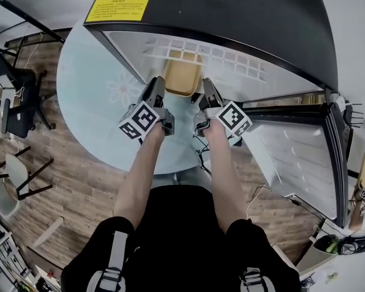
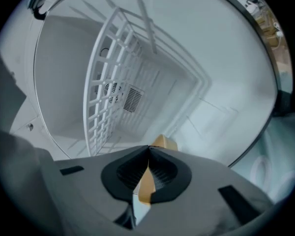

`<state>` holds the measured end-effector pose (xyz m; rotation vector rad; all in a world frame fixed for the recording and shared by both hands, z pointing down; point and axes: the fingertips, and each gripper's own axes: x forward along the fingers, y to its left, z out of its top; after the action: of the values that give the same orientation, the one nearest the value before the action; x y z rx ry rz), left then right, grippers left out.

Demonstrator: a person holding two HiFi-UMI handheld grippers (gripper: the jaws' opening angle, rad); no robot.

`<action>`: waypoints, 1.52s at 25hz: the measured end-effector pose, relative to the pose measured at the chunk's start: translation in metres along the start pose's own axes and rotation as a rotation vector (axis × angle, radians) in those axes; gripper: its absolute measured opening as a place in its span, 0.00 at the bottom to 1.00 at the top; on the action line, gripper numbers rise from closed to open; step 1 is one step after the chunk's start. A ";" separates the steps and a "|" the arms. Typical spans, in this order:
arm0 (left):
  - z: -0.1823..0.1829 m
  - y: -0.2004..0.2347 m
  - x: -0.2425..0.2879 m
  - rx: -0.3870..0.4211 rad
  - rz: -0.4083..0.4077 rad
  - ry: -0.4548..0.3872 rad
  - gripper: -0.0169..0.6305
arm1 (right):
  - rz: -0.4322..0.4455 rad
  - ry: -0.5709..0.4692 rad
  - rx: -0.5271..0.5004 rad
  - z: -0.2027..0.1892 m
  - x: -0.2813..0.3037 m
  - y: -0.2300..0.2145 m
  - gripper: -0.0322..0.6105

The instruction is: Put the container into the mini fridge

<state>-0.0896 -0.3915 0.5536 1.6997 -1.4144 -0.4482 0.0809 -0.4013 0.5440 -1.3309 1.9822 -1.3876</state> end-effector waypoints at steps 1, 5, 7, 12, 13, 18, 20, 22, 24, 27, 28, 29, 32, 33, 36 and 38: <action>0.001 -0.005 -0.002 0.007 -0.012 -0.004 0.15 | 0.008 0.003 -0.026 -0.001 -0.002 0.004 0.05; 0.002 -0.023 -0.012 0.050 -0.039 -0.014 0.05 | 0.030 0.007 -0.139 -0.007 -0.013 0.022 0.05; 0.002 -0.033 -0.016 0.089 -0.048 -0.015 0.04 | 0.039 0.012 -0.204 -0.010 -0.019 0.031 0.05; 0.000 -0.056 -0.030 0.222 -0.073 -0.013 0.04 | 0.028 0.043 -0.408 -0.025 -0.033 0.052 0.05; 0.000 -0.061 -0.033 0.256 -0.079 -0.012 0.02 | 0.032 0.047 -0.449 -0.028 -0.036 0.057 0.05; 0.003 -0.084 -0.051 0.422 -0.120 -0.017 0.01 | 0.023 0.043 -0.670 -0.035 -0.051 0.075 0.05; 0.002 -0.093 -0.063 0.486 -0.141 -0.023 0.01 | 0.025 0.032 -0.763 -0.036 -0.058 0.086 0.05; 0.000 -0.105 -0.075 0.547 -0.164 -0.034 0.01 | 0.037 0.017 -0.844 -0.036 -0.065 0.100 0.05; -0.001 -0.114 -0.086 0.594 -0.176 -0.051 0.01 | 0.048 -0.001 -0.900 -0.035 -0.071 0.112 0.05; 0.001 -0.128 -0.100 0.636 -0.192 -0.069 0.01 | 0.056 -0.020 -0.946 -0.036 -0.079 0.125 0.05; 0.002 -0.131 -0.105 0.651 -0.198 -0.072 0.01 | 0.060 -0.024 -0.948 -0.039 -0.081 0.129 0.05; 0.004 -0.133 -0.110 0.672 -0.202 -0.075 0.01 | 0.066 -0.027 -0.944 -0.042 -0.081 0.133 0.05; 0.010 -0.141 -0.120 0.734 -0.216 -0.087 0.01 | 0.081 -0.037 -0.931 -0.047 -0.085 0.143 0.05; 0.009 -0.146 -0.125 0.747 -0.220 -0.093 0.01 | 0.087 -0.038 -0.929 -0.047 -0.089 0.144 0.05; 0.009 -0.154 -0.136 0.767 -0.228 -0.109 0.01 | 0.111 -0.035 -0.936 -0.051 -0.098 0.152 0.05; 0.009 -0.154 -0.140 0.768 -0.226 -0.107 0.01 | 0.115 -0.038 -0.951 -0.054 -0.101 0.157 0.05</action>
<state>-0.0420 -0.2666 0.3934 2.4940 -1.5924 -0.1065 0.0149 -0.2767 0.4106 -1.5042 2.7609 -0.3043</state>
